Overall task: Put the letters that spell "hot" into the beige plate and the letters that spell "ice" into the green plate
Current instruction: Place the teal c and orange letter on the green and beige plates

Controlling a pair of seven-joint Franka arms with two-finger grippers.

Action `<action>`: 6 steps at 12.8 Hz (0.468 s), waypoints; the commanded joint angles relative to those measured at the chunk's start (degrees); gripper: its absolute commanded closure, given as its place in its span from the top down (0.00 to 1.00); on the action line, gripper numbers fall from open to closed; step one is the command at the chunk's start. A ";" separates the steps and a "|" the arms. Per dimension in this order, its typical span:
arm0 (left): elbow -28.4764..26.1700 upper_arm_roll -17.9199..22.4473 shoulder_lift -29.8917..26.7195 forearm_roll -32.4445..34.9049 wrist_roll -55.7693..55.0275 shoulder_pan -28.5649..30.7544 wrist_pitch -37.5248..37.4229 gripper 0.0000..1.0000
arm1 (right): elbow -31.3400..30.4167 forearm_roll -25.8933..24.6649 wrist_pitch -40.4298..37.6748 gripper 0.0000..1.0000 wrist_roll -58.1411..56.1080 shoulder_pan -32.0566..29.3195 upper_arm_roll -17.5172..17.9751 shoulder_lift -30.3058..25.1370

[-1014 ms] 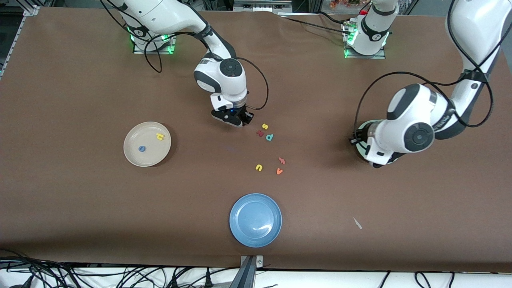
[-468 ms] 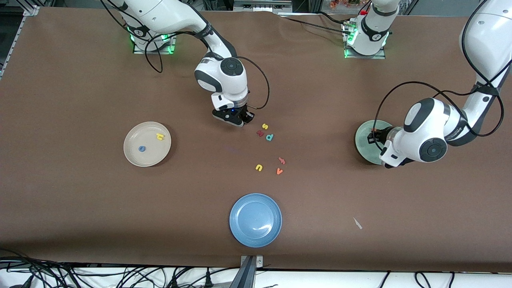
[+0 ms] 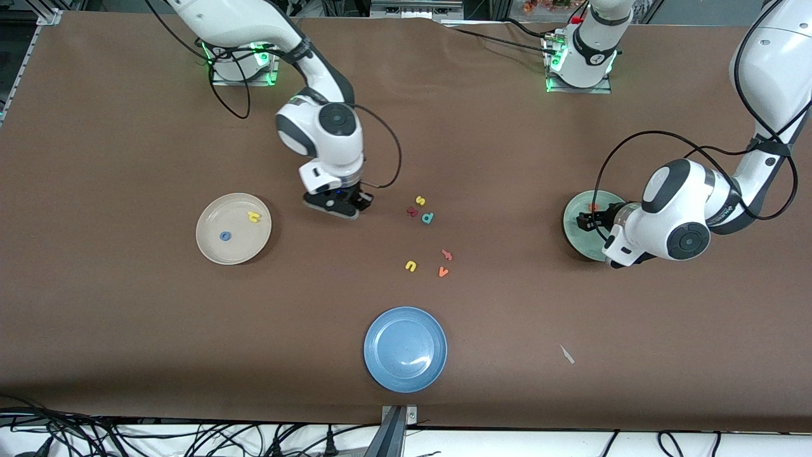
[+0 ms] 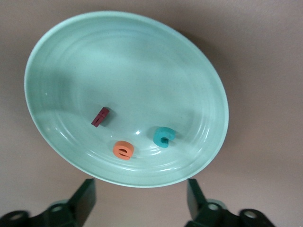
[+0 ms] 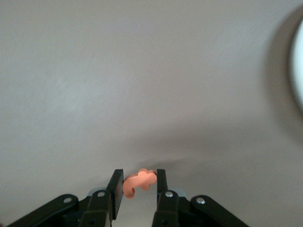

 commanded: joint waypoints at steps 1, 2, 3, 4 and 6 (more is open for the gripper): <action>1.22 -1.28 -3.78 0.62 0.91 0.56 -1.53 1.00 | -2.64 6.18 -6.83 0.00 -16.38 -4.97 0.77 -6.89; 2.45 -1.72 -5.19 -0.25 0.99 0.38 -3.27 1.00 | -2.64 7.59 -9.39 0.00 -23.84 -7.43 0.77 -8.74; 4.37 -3.64 -6.08 -0.78 0.99 0.56 -5.12 1.00 | -2.72 8.47 -11.68 0.00 -30.88 -9.63 0.68 -10.32; 7.53 -5.05 -6.17 -0.79 0.82 0.82 -7.57 1.00 | -2.64 8.83 -14.40 0.00 -37.30 -11.82 0.51 -11.73; 14.29 -6.90 -6.09 -1.05 1.08 0.65 -12.67 1.00 | -2.90 8.92 -18.10 0.00 -46.38 -15.61 0.42 -14.63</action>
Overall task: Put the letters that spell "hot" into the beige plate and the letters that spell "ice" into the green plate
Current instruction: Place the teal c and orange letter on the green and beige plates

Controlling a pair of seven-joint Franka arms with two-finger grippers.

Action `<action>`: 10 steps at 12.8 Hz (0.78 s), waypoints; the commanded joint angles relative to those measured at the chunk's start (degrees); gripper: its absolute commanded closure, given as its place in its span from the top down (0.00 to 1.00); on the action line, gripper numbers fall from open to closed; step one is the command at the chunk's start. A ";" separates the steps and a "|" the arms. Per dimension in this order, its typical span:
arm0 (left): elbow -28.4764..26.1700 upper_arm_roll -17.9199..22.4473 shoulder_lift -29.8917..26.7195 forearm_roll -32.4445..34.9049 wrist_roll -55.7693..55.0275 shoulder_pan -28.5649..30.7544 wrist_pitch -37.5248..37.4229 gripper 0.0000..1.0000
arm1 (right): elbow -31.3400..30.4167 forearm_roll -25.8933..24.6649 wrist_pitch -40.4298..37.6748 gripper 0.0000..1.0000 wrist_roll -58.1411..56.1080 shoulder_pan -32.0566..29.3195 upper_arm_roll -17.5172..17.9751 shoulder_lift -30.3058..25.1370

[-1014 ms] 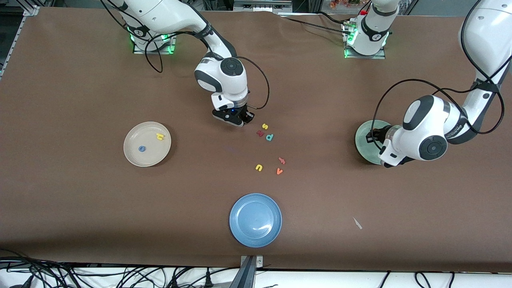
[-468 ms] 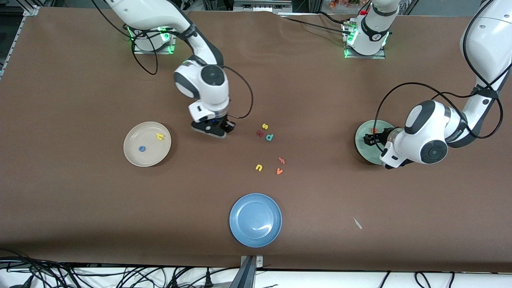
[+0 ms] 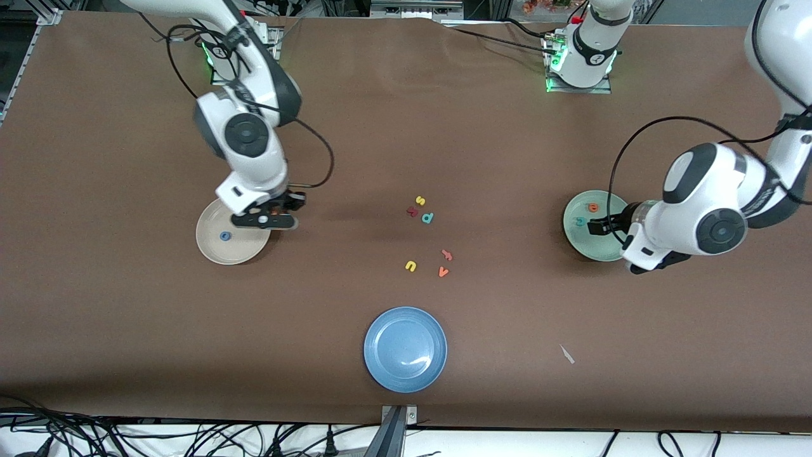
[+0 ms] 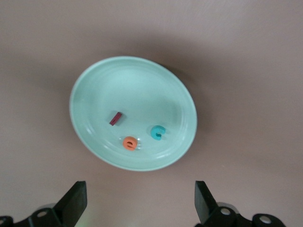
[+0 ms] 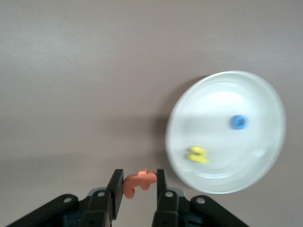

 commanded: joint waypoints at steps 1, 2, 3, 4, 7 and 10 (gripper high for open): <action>8.61 -1.63 -1.04 -1.62 2.35 0.11 -7.41 1.00 | -2.73 1.31 -4.23 0.00 -10.91 -4.76 0.54 -5.05; 12.21 -1.72 -1.13 -2.50 4.19 -0.24 -11.09 1.00 | -3.69 1.31 -4.59 0.00 -13.89 -6.51 0.54 -6.19; 16.25 -1.81 -1.04 -2.77 6.21 -0.68 -14.96 1.00 | -5.18 1.31 -4.51 0.00 -16.19 -7.92 0.54 -7.16; 19.69 -2.59 -1.04 -2.77 8.14 -1.21 -17.95 1.00 | -6.76 1.31 -3.55 0.00 -17.86 -8.90 -0.07 -7.78; 28.40 -3.04 -1.04 -2.69 11.59 -3.57 -24.38 1.00 | -11.94 1.31 2.67 0.00 -20.51 -9.08 -2.88 -9.18; 34.38 -1.46 -0.78 -1.20 11.68 -8.49 -26.07 0.99 | -14.60 1.31 6.04 0.17 -20.78 -9.08 -3.15 -10.16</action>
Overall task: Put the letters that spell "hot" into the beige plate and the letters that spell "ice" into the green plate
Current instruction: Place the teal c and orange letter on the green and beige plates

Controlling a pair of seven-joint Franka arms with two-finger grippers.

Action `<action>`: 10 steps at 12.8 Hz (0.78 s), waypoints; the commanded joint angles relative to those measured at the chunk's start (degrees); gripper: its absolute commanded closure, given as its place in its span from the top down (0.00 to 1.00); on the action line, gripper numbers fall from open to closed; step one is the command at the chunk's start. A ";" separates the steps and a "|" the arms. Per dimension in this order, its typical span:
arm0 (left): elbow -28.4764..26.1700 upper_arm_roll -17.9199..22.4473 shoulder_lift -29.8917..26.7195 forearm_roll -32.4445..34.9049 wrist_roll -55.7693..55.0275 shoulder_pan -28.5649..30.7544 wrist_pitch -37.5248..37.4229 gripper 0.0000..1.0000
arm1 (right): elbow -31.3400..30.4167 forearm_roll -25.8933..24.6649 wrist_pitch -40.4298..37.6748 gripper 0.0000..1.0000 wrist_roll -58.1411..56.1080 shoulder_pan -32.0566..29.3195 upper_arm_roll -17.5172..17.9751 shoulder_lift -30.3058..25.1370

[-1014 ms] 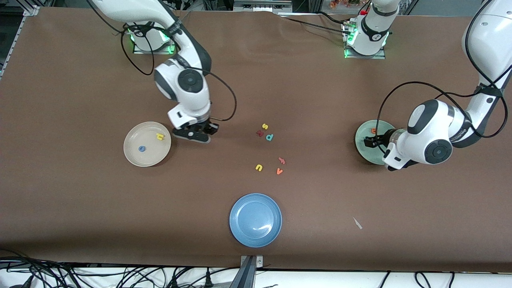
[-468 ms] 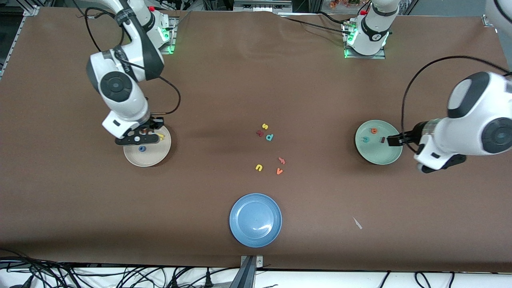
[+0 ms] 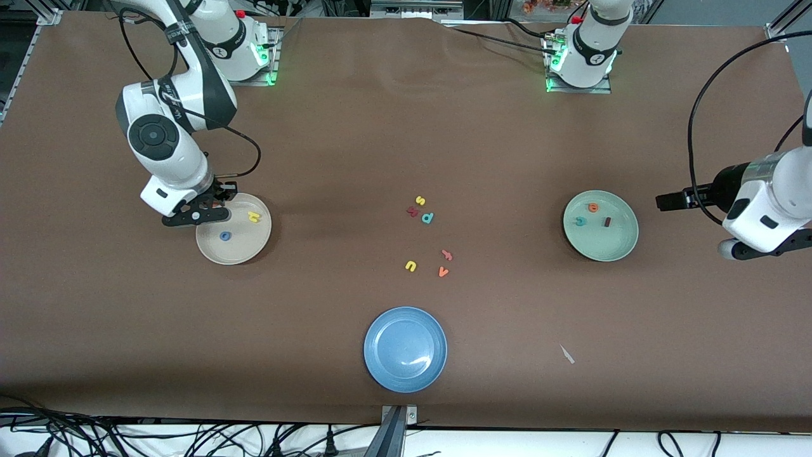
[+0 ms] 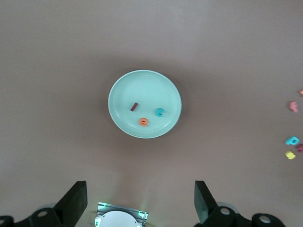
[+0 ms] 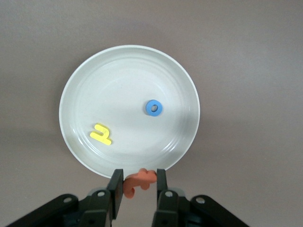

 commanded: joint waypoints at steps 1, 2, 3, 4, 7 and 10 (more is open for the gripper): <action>5.83 3.14 0.85 1.89 1.44 -6.40 -2.05 0.99 | -2.85 1.20 1.53 0.42 -1.50 -0.25 -0.01 -3.11; 6.71 5.94 0.94 2.69 1.70 -9.38 -2.31 0.98 | -2.84 1.20 1.53 0.55 -1.50 -0.25 -0.01 -3.11; 7.85 9.71 0.68 2.61 5.10 -12.46 -3.18 0.98 | -2.84 1.20 1.62 0.59 -1.50 -0.25 -0.01 -3.11; 9.69 13.75 0.50 2.61 11.83 -15.62 -4.24 0.98 | -2.76 1.20 1.71 0.64 -1.50 -0.25 -0.01 -3.11; 12.79 24.39 -1.16 0.25 19.89 -22.57 -5.13 0.98 | -2.49 1.20 1.62 0.68 -1.59 -0.25 -0.10 -3.20; 16.38 34.31 -1.69 -6.67 20.16 -28.55 -4.78 0.98 | 1.61 6.44 -1.17 0.90 -1.68 -0.25 0.08 -3.47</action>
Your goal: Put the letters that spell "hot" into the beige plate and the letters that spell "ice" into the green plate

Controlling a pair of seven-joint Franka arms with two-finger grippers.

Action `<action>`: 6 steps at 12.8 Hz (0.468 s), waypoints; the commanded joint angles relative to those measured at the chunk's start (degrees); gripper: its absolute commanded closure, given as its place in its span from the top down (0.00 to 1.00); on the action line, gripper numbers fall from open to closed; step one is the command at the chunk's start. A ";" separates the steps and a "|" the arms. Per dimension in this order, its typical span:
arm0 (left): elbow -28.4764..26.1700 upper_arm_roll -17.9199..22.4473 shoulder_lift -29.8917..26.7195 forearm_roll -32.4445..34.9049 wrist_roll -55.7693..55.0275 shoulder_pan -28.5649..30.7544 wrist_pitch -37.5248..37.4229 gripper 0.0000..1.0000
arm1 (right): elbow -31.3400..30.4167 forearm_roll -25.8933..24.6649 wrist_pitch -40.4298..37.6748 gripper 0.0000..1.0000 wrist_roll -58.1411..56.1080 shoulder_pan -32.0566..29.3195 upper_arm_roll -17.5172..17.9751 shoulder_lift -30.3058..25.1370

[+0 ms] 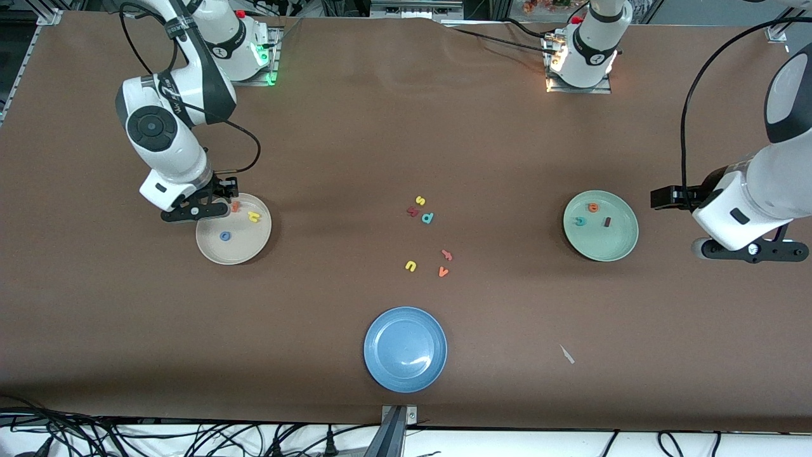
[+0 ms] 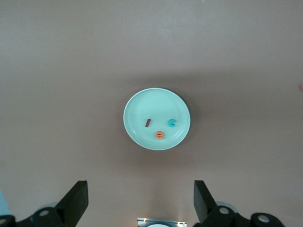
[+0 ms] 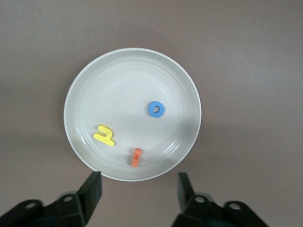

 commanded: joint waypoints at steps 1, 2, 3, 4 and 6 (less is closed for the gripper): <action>3.27 11.25 -1.57 -8.03 2.23 -6.19 -1.08 0.96 | 4.98 6.46 -5.33 0.99 -1.55 -0.17 0.44 -1.69; 3.10 15.48 -2.62 -11.20 2.49 -8.21 -0.03 0.95 | 7.96 7.53 -8.84 1.00 -1.55 -0.17 0.53 -1.78; 3.10 19.09 -3.50 -14.27 4.06 -9.71 0.41 0.94 | 10.95 8.50 -12.71 1.00 -1.55 -0.08 0.71 -2.30; 2.49 22.17 -4.55 -16.39 6.34 -10.86 0.42 0.92 | 14.81 10.51 -17.18 1.00 -1.47 -0.17 0.88 -2.74; 1.26 23.34 -6.05 -17.29 7.50 -11.48 1.99 0.92 | 22.90 12.02 -25.46 1.00 -1.55 -0.08 0.71 -2.40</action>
